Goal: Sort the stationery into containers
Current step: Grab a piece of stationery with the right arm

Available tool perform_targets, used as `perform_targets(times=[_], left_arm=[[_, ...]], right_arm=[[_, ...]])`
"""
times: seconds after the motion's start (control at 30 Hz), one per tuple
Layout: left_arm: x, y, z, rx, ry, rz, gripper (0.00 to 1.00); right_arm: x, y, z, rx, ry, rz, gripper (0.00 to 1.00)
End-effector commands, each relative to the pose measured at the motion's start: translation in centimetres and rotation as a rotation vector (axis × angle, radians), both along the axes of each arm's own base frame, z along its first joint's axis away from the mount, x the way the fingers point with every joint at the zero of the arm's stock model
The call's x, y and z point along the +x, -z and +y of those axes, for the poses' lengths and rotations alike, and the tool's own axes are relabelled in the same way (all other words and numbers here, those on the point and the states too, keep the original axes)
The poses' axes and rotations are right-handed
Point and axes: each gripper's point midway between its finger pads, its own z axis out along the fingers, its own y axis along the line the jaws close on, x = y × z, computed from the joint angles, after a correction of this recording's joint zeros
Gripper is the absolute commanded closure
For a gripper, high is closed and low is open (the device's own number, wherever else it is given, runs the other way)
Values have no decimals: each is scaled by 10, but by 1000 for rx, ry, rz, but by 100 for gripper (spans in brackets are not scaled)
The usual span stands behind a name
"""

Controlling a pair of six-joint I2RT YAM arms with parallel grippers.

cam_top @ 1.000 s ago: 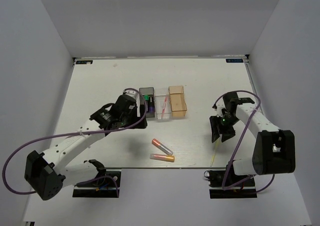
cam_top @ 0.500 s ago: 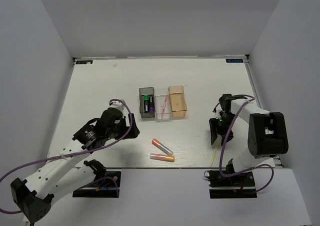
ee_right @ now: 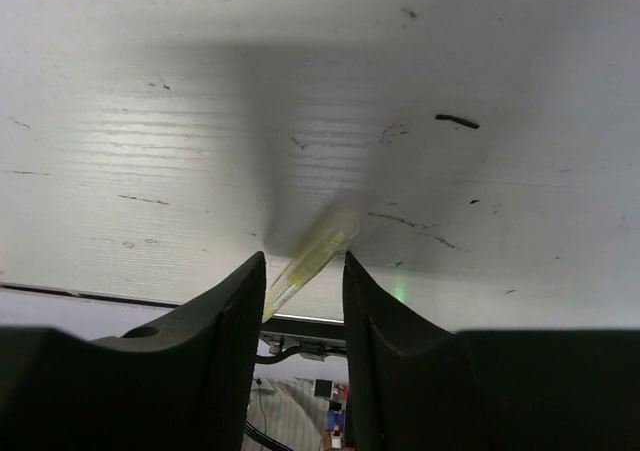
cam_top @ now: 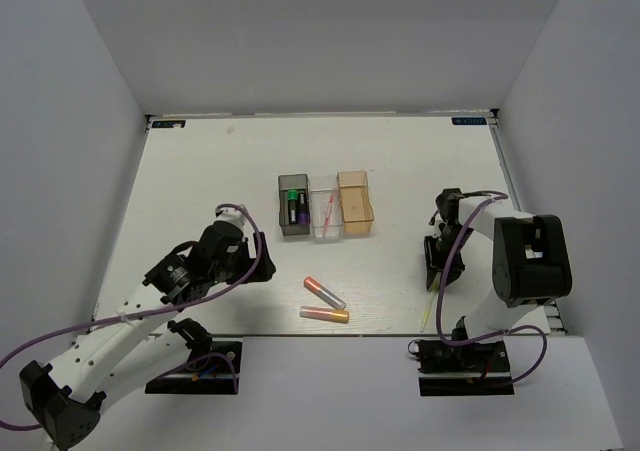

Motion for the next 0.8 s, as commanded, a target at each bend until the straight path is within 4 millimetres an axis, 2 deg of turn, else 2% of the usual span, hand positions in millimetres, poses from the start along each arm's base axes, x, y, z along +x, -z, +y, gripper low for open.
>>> perform_targets(times=[0.0,0.3,0.4,0.5,0.73,0.77], left_arm=[[0,-1,2,-5,-13,-15,6],[-4,2,7,-2,-33,-5,6],[-5,5,7,-5,-39,3,6],[-6,8,8,0,-42,12,6],[-7,7,12,10,-57,16,6],[-7,8,12,12,-57,19,6]], right_arm=[[5,11,0,-16,37,-19,61],[8,18,9,27,75,-2,75],[15,21,12,41,92,-14,81],[22,22,16,50,111,-34,83],[58,22,27,90,158,-111,90],[71,18,28,98,162,-147,90]])
